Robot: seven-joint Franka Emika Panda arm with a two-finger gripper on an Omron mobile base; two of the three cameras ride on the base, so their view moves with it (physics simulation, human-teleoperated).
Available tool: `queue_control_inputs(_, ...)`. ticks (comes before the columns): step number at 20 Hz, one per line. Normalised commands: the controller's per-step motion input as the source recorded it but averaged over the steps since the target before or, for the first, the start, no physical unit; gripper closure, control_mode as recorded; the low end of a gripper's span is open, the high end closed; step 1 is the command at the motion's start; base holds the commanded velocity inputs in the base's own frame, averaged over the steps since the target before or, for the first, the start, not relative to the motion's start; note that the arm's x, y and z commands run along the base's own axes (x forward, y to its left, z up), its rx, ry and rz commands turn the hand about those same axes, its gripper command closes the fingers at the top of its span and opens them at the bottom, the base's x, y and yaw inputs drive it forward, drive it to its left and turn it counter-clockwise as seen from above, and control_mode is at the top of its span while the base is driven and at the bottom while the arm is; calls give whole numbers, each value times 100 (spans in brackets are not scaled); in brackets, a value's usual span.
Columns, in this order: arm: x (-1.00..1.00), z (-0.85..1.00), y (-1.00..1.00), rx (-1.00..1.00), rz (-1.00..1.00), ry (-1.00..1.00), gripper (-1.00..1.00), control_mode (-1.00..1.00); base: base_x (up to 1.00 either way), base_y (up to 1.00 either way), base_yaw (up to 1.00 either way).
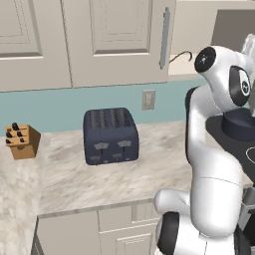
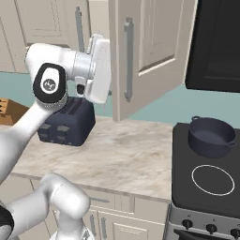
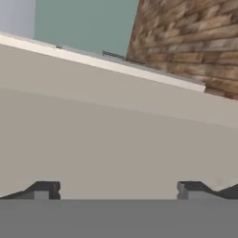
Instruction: Open the cabinet and move the ladle to the pot. Then close the cabinet.
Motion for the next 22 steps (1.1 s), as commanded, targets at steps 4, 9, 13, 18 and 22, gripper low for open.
queue_control_inputs(4,-57,-62,-100,16,-17,-35,-100,-100,0,0,0)
queue_control_inputs(9,7,-70,-100,7,-8,-33,-100,-100,0,0,0)
queue_control_inputs(13,88,-63,-98,7,0,-21,-100,-100,0,0,0)
queue_control_inputs(18,30,-29,-70,12,0,-22,-100,-100,0,0,0)
queue_control_inputs(22,0,0,2,1,-1,0,-100,-100,0,0,0)
